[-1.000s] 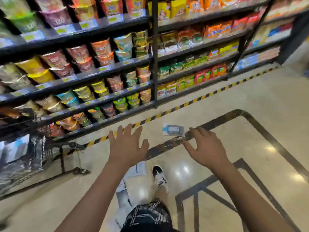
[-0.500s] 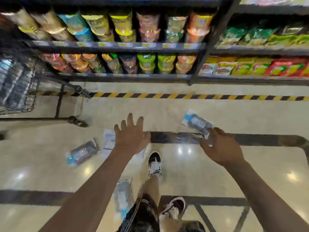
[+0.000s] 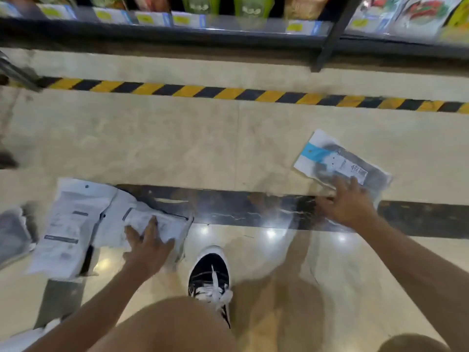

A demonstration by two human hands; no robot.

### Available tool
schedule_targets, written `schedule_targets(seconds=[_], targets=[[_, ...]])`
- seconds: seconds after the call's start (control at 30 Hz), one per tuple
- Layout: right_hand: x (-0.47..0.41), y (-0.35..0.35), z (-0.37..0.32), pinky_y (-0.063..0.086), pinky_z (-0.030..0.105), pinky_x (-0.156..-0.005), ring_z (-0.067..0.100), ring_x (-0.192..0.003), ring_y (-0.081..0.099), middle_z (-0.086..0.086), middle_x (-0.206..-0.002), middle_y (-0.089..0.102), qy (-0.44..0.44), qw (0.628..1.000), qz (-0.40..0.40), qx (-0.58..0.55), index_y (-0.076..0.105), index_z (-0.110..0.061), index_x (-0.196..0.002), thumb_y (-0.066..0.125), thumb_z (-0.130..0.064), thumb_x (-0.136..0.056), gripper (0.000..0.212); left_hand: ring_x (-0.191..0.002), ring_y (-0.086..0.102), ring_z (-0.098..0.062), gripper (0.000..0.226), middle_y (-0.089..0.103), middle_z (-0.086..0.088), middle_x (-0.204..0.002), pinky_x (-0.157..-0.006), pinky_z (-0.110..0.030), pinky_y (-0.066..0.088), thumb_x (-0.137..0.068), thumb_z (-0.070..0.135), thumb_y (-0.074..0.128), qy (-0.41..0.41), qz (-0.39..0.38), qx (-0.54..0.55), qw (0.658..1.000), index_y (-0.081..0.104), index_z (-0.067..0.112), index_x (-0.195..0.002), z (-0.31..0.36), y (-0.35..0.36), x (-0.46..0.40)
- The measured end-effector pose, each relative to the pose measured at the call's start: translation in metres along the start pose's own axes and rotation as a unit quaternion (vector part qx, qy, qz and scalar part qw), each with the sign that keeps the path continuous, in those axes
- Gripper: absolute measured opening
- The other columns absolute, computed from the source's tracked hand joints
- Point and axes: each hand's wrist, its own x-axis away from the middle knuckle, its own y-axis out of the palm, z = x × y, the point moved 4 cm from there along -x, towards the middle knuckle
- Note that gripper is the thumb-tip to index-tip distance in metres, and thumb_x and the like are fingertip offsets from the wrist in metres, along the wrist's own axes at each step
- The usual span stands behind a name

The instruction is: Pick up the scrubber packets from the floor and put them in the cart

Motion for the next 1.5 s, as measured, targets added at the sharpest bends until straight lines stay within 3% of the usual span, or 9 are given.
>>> schedule_targets(seconds=[0.1,0.27,0.37,0.57,0.73,0.83,0.97,1.1,1.5], targets=[[-0.036,0.016,0.008,0.025,0.064,-0.115,0.051,-0.143,0.023,0.025,-0.158,0.017,0.037,0.999,0.005,0.005,0.018,-0.029,-0.154,0.051,-0.071,-0.086,0.087,-0.153,0.008,-0.053,0.105,-0.013,-0.020,-0.168,-0.116,-0.066,0.018,-0.081,0.085,0.047,0.067,0.043,-0.044,0.996,0.004,0.032,-0.161,0.013,0.037,-0.014],[-0.020,0.050,-0.049,0.028,0.056,-0.110,0.050,-0.138,0.032,0.032,-0.149,0.037,-0.019,1.000,0.006,0.007,0.031,-0.019,-0.148,0.037,-0.082,-0.079,0.093,-0.152,0.009,-0.053,0.072,0.017,0.001,-0.168,-0.117,-0.069,0.025,-0.084,0.081,0.044,0.307,0.062,-0.148,0.938,0.053,0.034,-0.137,0.049,0.053,-0.012],[0.001,0.066,-0.079,0.034,0.051,-0.108,0.042,-0.127,0.050,0.020,-0.141,0.050,-0.107,0.994,-0.034,0.006,0.043,-0.015,-0.145,0.014,-0.079,-0.088,0.091,-0.145,0.023,-0.049,0.056,0.033,0.001,-0.153,-0.110,-0.066,0.036,-0.077,0.079,0.058,0.276,0.092,-0.065,0.954,0.054,0.031,-0.106,0.068,0.036,-0.019],[0.017,0.062,-0.059,0.046,0.048,-0.093,0.043,-0.116,0.051,0.018,-0.124,0.050,-0.029,0.999,0.037,0.012,0.041,-0.010,-0.128,0.054,-0.065,-0.084,0.071,-0.150,0.009,-0.050,0.140,-0.012,-0.002,-0.165,-0.106,-0.067,0.036,-0.058,0.090,0.067,0.056,0.079,0.009,0.995,0.001,0.016,-0.157,0.092,0.052,-0.022],[0.009,0.085,-0.050,0.054,0.045,-0.087,0.037,-0.101,0.065,0.013,-0.101,0.069,-0.001,0.982,-0.054,-0.181,0.059,-0.011,-0.097,0.069,-0.058,-0.085,0.049,-0.146,0.022,-0.043,0.124,-0.009,0.001,-0.168,-0.108,-0.061,0.038,-0.069,0.056,0.083,0.080,0.101,0.088,0.988,0.001,0.031,-0.160,0.098,0.060,-0.020],[0.016,0.092,-0.050,0.055,0.046,-0.084,0.034,-0.091,0.067,0.010,-0.089,0.069,0.034,0.961,-0.047,-0.271,0.061,-0.012,-0.078,0.075,-0.055,-0.081,0.045,-0.131,0.049,-0.028,0.093,0.039,-0.003,-0.150,-0.108,-0.051,0.047,-0.074,0.025,0.079,0.172,0.062,0.428,0.885,0.029,0.030,-0.152,0.087,0.040,-0.019],[0.023,0.097,-0.062,0.051,0.036,-0.079,0.021,-0.088,0.066,0.005,-0.103,0.071,0.041,0.912,-0.086,-0.398,0.062,-0.007,-0.114,0.077,-0.047,-0.084,0.052,-0.104,0.071,-0.033,0.066,0.068,-0.016,-0.126,-0.081,-0.050,0.062,-0.076,0.006,0.056,0.113,-0.036,0.603,0.789,0.052,0.022,-0.140,0.060,0.023,-0.014],[0.026,0.098,-0.075,0.052,0.037,-0.080,0.022,-0.099,0.061,0.002,-0.111,0.063,0.025,0.903,-0.090,-0.419,0.045,-0.010,-0.121,0.086,-0.043,-0.077,0.069,-0.090,0.071,-0.028,0.026,0.073,-0.010,-0.111,-0.068,-0.036,0.059,-0.094,0.032,0.067,0.010,-0.087,0.569,0.818,0.067,0.018,-0.116,0.051,0.031,-0.015],[0.104,0.014,-0.063,0.057,0.054,-0.092,0.028,-0.098,0.071,0.005,-0.107,0.071,0.094,0.808,-0.021,-0.582,0.054,-0.027,-0.099,0.085,-0.034,-0.074,0.040,-0.097,0.074,-0.028,0.057,0.074,-0.009,-0.112,-0.089,-0.049,0.061,-0.073,0.019,0.085,-0.005,0.003,0.454,0.891,0.061,0.009,-0.123,0.090,-0.049,0.069]])
